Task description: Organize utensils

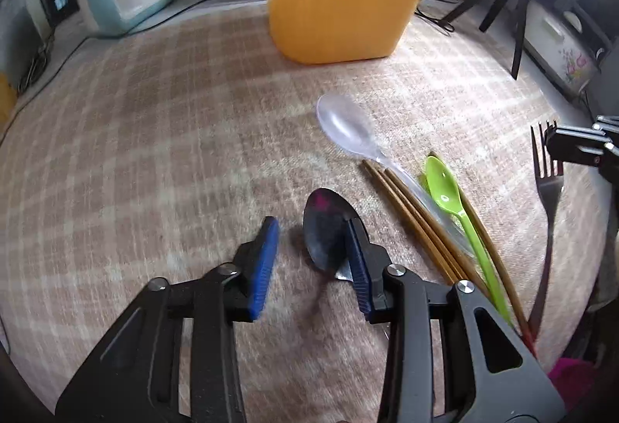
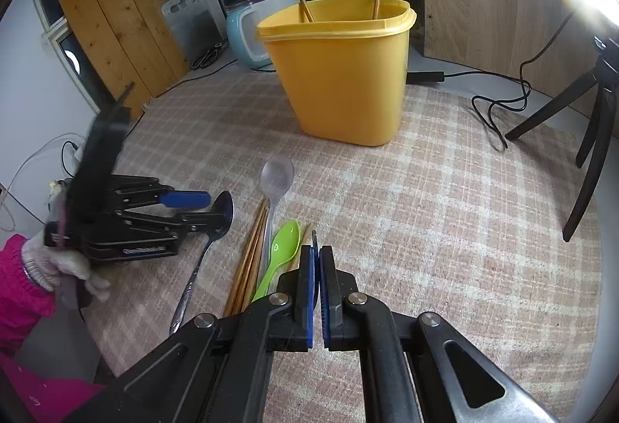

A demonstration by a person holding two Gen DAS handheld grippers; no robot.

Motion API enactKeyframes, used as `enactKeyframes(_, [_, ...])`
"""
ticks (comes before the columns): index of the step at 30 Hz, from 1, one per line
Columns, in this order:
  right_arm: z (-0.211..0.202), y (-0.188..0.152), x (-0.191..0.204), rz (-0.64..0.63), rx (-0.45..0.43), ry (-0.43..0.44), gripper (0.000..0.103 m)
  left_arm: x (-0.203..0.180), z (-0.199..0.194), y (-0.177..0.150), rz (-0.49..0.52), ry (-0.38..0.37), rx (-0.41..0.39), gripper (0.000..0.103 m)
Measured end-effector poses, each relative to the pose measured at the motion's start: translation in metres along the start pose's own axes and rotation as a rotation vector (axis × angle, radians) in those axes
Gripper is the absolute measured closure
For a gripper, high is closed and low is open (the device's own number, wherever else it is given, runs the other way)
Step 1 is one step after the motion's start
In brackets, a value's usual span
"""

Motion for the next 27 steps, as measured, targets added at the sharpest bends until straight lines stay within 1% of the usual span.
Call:
enactKeyframes(1, [0.000, 0.000, 0.000, 0.001, -0.001, 0.000, 0.103, -0.001, 0.001, 0.001, 0.004, 0.000, -0.006, 0.069])
enactKeyframes(2, [-0.001, 0.000, -0.001, 0.002, -0.002, -0.001, 0.103, -0.002, 0.002, 0.003, 0.007, -0.005, -0.010, 0.077])
enactKeyframes(3, [-0.001, 0.000, -0.001, 0.003, -0.002, -0.002, 0.103, -0.005, 0.003, 0.005, 0.013, -0.012, -0.014, 0.081])
enactKeyframes(6, [-0.001, 0.000, -0.002, 0.010, -0.003, -0.006, 0.103, -0.013, 0.005, 0.011, 0.037, -0.011, -0.019, 0.086])
enactKeyframes(8, [-0.001, -0.001, -0.004, 0.016, -0.004, -0.009, 0.103, -0.016, 0.004, 0.015, 0.046, -0.005, -0.027, 0.094])
enactKeyframes(11, [-0.002, -0.001, -0.006, 0.021, -0.006, -0.013, 0.103, -0.024, 0.005, 0.025, 0.067, 0.000, -0.032, 0.099])
enactKeyframes(13, [-0.003, -0.002, -0.007, 0.026, -0.008, -0.016, 0.103, -0.029, 0.004, 0.027, 0.096, 0.008, -0.027, 0.101])
enactKeyframes(15, [-0.004, -0.001, -0.008, 0.031, -0.013, -0.013, 0.103, -0.036, 0.007, 0.026, 0.127, 0.003, -0.002, 0.101])
enactKeyframes(19, [-0.007, 0.000, -0.009, 0.038, -0.022, -0.009, 0.103, -0.046, 0.014, 0.026, 0.148, 0.014, 0.029, 0.101])
enactKeyframes(22, [-0.003, -0.001, -0.010, 0.038, 0.003, 0.005, 0.103, -0.046, 0.021, 0.028, 0.144, 0.002, 0.061, 0.101])
enactKeyframes(24, [0.002, -0.002, -0.014, 0.060, 0.023, 0.008, 0.103, -0.049, 0.026, 0.031, 0.147, -0.005, 0.068, 0.101])
enactKeyframes(25, [0.005, -0.003, -0.019, 0.082, 0.031, 0.009, 0.100, -0.050, 0.027, 0.032, 0.161, 0.000, 0.068, 0.101])
enactKeyframes(26, [0.008, -0.003, -0.021, 0.096, 0.039, 0.013, 0.091, -0.051, 0.027, 0.033, 0.170, 0.002, 0.066, 0.101])
enactKeyframes(27, [0.011, -0.003, -0.026, 0.120, 0.049, 0.022, 0.084, -0.052, 0.028, 0.033, 0.173, 0.001, 0.064, 0.101])
Point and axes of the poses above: each gripper's, at about its wrist camera, not at the fingertips, and z roughly the way its jaws point, x to its left, y to its top, the point moved 7 cm from there along z, roughly the way its jaws point, and after that the axes turned 12 degrees about z, right-handed, at the moved point
